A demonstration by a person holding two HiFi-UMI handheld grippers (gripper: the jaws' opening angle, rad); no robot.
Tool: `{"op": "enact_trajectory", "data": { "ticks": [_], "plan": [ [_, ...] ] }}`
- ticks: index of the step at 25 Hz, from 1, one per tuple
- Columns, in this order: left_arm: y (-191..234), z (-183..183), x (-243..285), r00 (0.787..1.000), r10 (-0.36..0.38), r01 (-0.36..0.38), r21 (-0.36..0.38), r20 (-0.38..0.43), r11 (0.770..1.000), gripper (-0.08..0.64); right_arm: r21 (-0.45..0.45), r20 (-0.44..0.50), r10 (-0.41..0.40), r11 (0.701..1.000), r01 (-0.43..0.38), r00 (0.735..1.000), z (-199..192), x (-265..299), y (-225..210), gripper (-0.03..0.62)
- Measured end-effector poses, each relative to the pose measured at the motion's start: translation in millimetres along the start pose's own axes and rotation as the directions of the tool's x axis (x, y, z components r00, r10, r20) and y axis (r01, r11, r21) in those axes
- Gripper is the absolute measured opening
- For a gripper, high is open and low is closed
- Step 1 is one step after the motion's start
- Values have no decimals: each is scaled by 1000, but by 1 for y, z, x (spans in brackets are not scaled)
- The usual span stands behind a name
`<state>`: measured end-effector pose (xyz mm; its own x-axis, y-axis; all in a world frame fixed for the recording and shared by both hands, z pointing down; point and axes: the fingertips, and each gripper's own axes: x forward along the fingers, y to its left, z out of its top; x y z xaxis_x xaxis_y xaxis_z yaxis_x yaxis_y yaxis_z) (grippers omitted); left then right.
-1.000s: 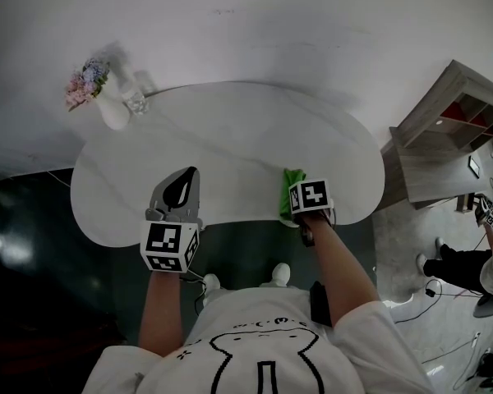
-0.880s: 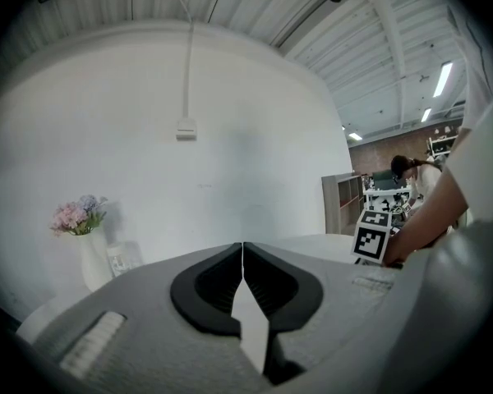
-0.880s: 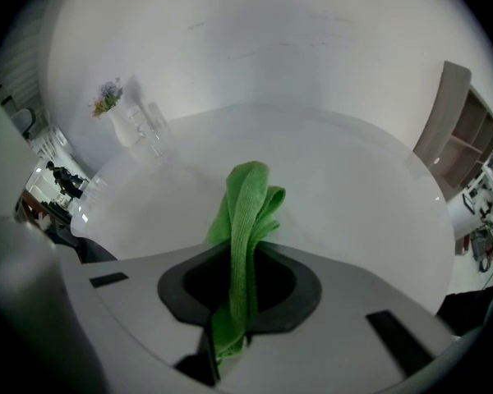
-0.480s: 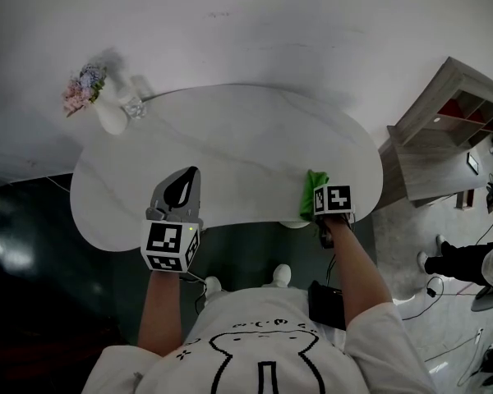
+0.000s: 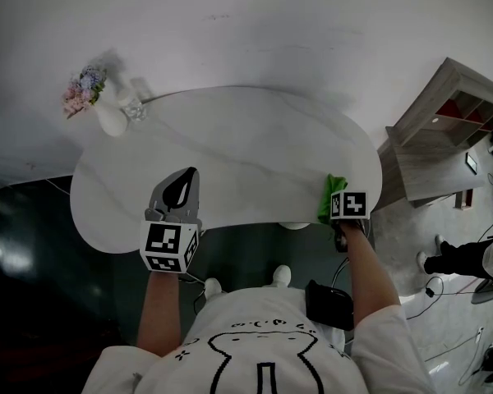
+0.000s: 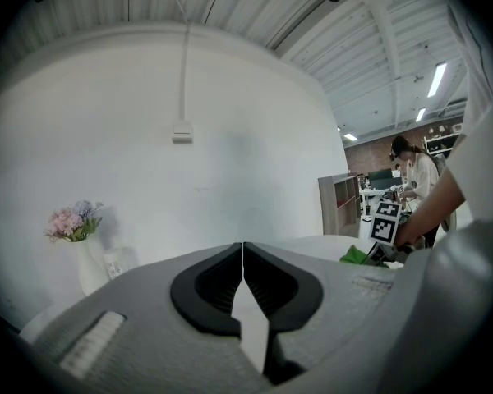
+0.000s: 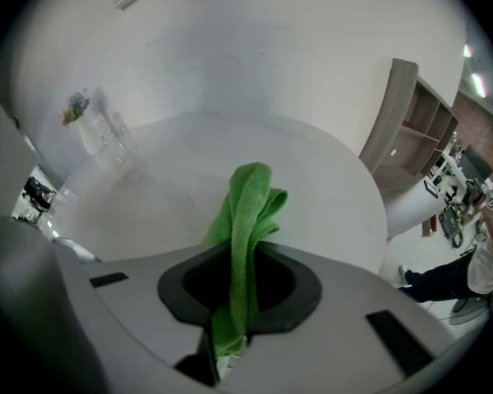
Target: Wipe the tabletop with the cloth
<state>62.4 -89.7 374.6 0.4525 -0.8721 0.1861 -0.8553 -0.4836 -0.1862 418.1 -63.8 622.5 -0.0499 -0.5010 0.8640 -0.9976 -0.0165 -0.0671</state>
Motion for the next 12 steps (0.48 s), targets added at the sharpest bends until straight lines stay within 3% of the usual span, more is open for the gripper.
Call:
{"op": "enact_trajectory", "data": {
  "ticks": [7,12],
  "plan": [
    [3,1,-3,1000,0,0,1,3,1000,18,16,-12,-94,995,94,995,-11,-10,-35,49],
    [6,3,-8,1000,0,0,9,9,1000,18,-54,-26,-208,977,206,978,-16,-17,-50,48]
  ]
}}
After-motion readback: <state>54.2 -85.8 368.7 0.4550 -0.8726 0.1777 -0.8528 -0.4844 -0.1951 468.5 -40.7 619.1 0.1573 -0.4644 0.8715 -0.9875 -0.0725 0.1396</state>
